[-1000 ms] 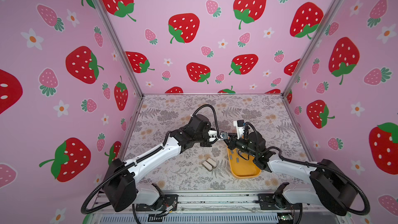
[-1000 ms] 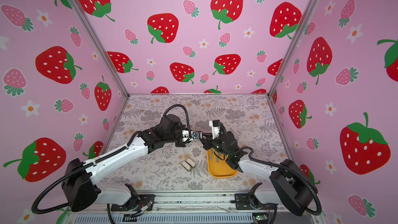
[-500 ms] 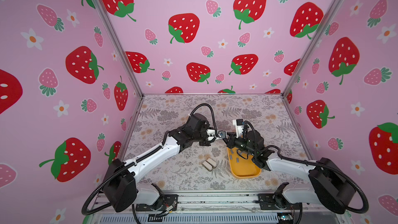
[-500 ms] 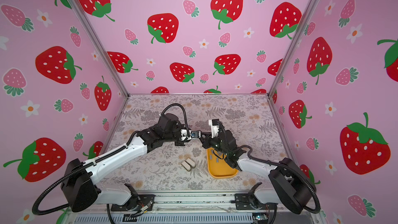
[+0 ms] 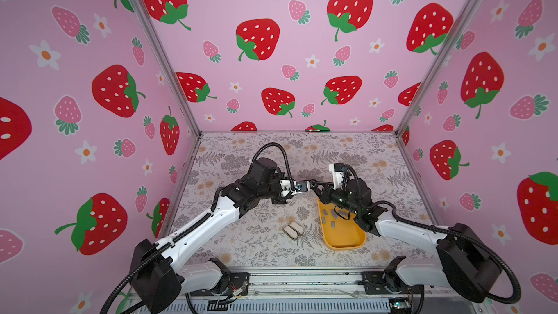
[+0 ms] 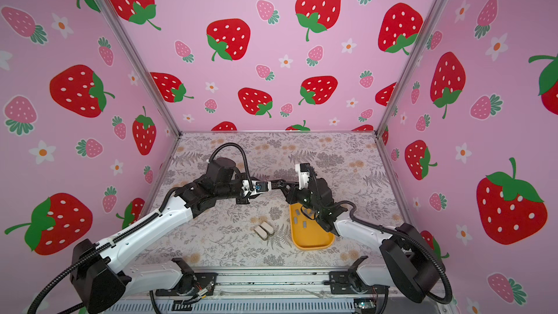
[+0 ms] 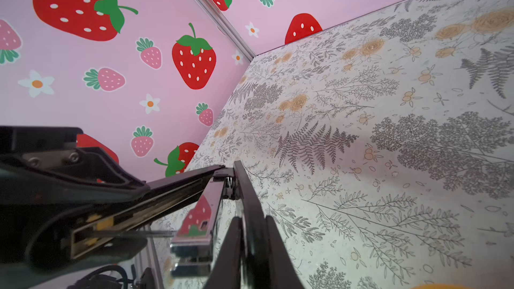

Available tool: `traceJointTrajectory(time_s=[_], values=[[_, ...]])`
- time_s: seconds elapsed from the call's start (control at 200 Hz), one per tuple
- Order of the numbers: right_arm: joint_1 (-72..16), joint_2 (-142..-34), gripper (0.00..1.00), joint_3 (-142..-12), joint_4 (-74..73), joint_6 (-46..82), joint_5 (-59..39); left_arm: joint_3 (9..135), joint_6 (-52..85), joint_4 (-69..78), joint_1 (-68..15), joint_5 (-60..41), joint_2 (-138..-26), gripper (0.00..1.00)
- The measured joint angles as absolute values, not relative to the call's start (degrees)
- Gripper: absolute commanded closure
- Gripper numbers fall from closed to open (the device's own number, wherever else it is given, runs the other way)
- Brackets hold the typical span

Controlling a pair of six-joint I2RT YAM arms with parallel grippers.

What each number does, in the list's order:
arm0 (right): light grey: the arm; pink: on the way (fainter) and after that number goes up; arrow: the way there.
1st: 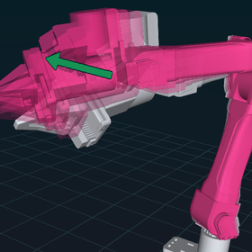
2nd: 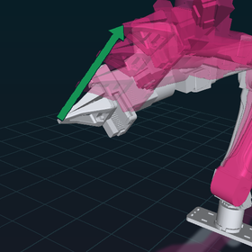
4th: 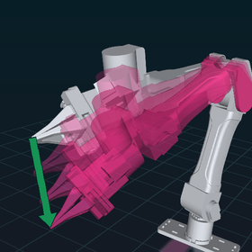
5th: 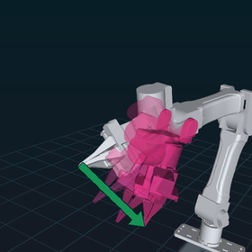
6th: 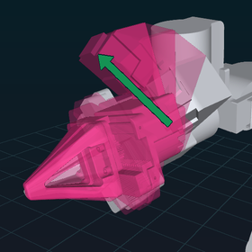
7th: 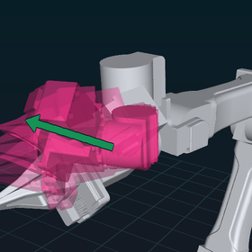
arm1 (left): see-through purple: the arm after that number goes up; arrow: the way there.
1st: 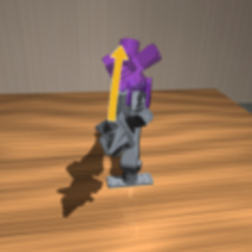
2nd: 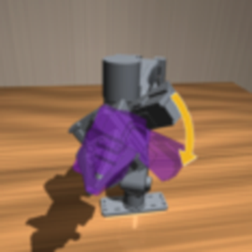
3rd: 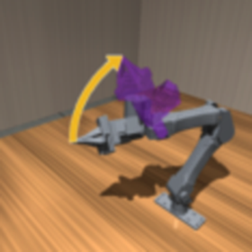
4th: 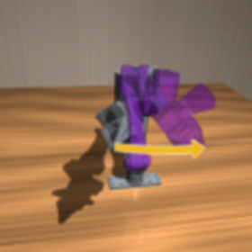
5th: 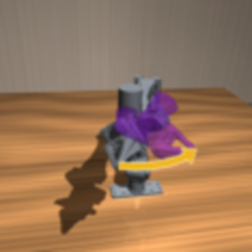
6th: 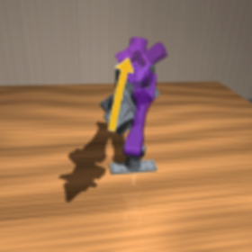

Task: Load the staples into the stapler
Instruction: 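Draw the right gripper back while the left gripper holds the stapler upright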

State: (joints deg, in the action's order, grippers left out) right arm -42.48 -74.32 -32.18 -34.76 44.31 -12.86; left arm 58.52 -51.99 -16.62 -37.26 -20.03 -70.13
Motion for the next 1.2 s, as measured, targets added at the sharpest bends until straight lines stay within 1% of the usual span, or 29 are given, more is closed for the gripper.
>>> traceJointTrajectory(time_s=[0.005,0.01,0.015,0.02,0.025,0.035,0.04,0.045,0.065,0.225,0.32,0.525,0.85,1.03,1.196], values=[[-42.41,-74.17,0.22,-32.34,-34.24,44.27,-12.64,58.52,-51.75,-16.51,-37.28,-20.18,-70.00,1.00],[-42.41,-74.17,0.22,-32.34,-34.24,44.27,-12.64,58.52,-50.96,-16.49,-37.34,-20.36,-69.73,1.00],[-42.33,-74.06,0.21,-32.49,-33.78,44.36,-12.32,58.52,-50.96,-16.49,-37.34,-20.36,-69.73,1.00],[-42.17,-73.97,0.17,-32.60,-33.06,44.42,-12.21,58.52,-50.59,-16.49,-37.43,-20.53,-69.45,1.00],[-42.09,-73.87,0.17,-32.71,-32.82,44.53,-12.12,58.52,-50.50,-16.56,-37.52,-20.60,-69.25,1.00],[-41.95,-73.73,0.12,-32.80,-32.45,44.56,-12.12,58.52,-50.33,-16.60,-37.63,-20.60,-68.93,1.00],[-41.80,-73.49,0.06,-32.88,-31.92,44.69,-12.12,58.52,-50.06,-16.60,-37.67,-20.58,-68.73,1.00],[-41.80,-73.49,0.04,-32.88,-31.92,44.69,-12.12,58.50,-49.58,-16.60,-37.74,-20.56,-68.47,1.00],[-41.45,-72.82,0.00,-33.06,-30.57,45.17,-12.01,58.37,-49.06,-16.49,-37.93,-20.60,-67.77,1.00],[-41.80,-65.10,0.01,-33.39,-23.59,48.53,-12.23,58.83,-44.42,-18.98,-38.35,-22.92,-62.61,1.00],[-42.50,-61.65,0.01,-33.30,-21.10,50.87,-12.93,60.86,-42.59,-21.67,-38.89,-22.65,-63.31,1.00],[-42.65,-56.21,0.01,-32.05,-18.17,59.35,-13.21,60.34,-40.38,-24.49,-38.98,-20.34,-63.83,1.00],[-43.99,-56.14,0.01,-32.08,-17.87,63.79,-16.88,60.36,-40.86,-27.75,-38.85,-20.49,-63.57,1.00],[-45.50,-54.57,0.01,-32.08,-18.22,64.45,-13.19,60.29,-41.98,-28.29,-38.87,-19.46,-63.42,1.00],[-45.50,-54.92,0.01,-31.42,-21.61,64.64,-10.96,59.35,-42.52,-28.08,-39.66,-20.45,-63.02,1.00]])
